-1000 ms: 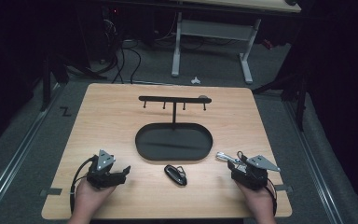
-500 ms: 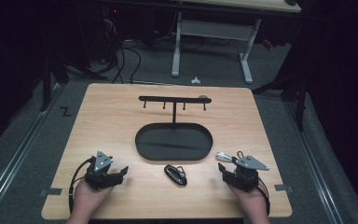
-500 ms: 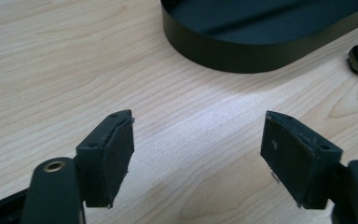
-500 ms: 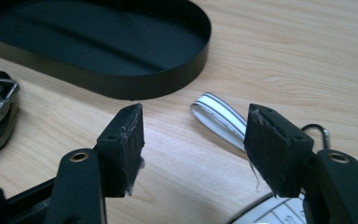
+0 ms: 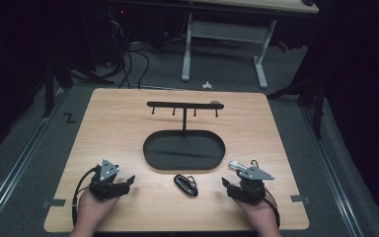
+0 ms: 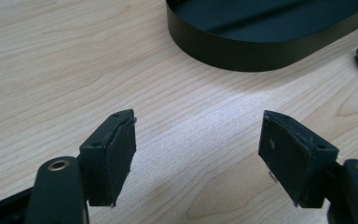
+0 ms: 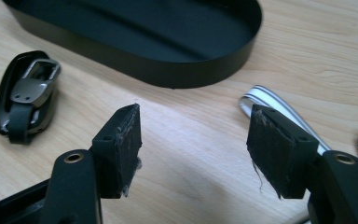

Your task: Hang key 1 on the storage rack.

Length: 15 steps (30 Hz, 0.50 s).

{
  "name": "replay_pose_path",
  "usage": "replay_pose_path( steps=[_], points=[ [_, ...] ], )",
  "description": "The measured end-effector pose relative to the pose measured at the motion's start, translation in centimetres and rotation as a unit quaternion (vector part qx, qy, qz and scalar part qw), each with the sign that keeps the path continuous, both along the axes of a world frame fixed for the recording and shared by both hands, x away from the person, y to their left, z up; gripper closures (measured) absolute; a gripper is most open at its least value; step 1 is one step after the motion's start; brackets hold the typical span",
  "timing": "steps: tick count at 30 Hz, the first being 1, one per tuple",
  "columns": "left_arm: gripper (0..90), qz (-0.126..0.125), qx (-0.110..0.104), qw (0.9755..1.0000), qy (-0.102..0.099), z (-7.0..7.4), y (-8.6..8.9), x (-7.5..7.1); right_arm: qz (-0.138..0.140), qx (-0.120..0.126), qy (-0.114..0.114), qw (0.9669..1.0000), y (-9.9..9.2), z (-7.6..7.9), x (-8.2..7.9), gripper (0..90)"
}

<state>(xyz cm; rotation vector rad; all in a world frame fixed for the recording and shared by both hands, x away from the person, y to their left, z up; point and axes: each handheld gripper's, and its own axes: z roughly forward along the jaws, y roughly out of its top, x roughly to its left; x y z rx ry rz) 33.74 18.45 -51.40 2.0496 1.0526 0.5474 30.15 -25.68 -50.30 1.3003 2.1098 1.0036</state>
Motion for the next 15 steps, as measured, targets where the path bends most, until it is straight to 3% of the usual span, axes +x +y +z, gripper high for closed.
replay_pose_path(
  steps=[6,12,15],
  points=[
    [27.7,-0.002,0.002,1.0,0.002,-0.1,0.1,0.1,0.028,-0.013,0.018,0.9994,2.2,0.0,0.0,30.2],
    [27.7,-0.003,0.0,1.0,0.004,-0.2,0.2,0.1,0.055,-0.04,0.034,0.9971,3.6,0.2,0.4,32.4],
    [27.7,-0.004,-0.002,1.0,0.004,-0.2,0.2,0.1,0.061,-0.039,0.04,0.9966,4.2,0.5,0.6,31.7]
  ],
)
